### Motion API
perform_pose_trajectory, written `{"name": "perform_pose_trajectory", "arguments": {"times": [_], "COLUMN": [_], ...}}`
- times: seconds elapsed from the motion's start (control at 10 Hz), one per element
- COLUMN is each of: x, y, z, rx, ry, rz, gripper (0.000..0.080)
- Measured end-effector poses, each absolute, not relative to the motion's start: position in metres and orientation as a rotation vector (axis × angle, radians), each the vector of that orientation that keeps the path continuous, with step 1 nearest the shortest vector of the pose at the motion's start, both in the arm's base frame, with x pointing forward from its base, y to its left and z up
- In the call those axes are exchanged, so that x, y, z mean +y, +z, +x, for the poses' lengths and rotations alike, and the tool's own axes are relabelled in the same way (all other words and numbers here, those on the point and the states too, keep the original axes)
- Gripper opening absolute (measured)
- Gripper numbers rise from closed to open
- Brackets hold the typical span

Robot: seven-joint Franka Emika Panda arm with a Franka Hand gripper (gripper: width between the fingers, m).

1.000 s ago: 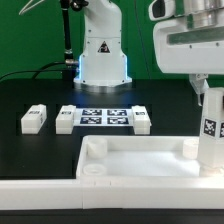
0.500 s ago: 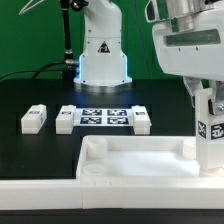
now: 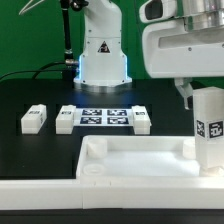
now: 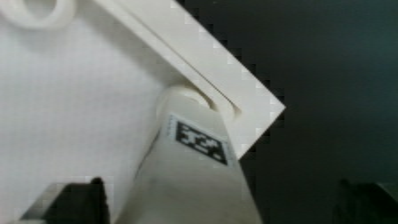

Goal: Assemble desk

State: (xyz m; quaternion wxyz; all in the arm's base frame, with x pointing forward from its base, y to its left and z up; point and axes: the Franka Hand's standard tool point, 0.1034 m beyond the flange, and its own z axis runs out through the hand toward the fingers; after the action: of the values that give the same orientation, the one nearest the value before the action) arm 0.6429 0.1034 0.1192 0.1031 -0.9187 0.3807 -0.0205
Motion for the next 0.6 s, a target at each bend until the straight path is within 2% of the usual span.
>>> {"name": "perform_pose_trajectory", "arguments": {"times": [0.4,0.6], "x": [0.1022,0.1010], "y": [0.1173,0.1141], "z": [0.6412,0.6403], "rx": [0.706,0.175], "ry": [-0.098,-0.131], "rz": [-2.860,-2.981], "gripper": [0.0649,0.0649]}}
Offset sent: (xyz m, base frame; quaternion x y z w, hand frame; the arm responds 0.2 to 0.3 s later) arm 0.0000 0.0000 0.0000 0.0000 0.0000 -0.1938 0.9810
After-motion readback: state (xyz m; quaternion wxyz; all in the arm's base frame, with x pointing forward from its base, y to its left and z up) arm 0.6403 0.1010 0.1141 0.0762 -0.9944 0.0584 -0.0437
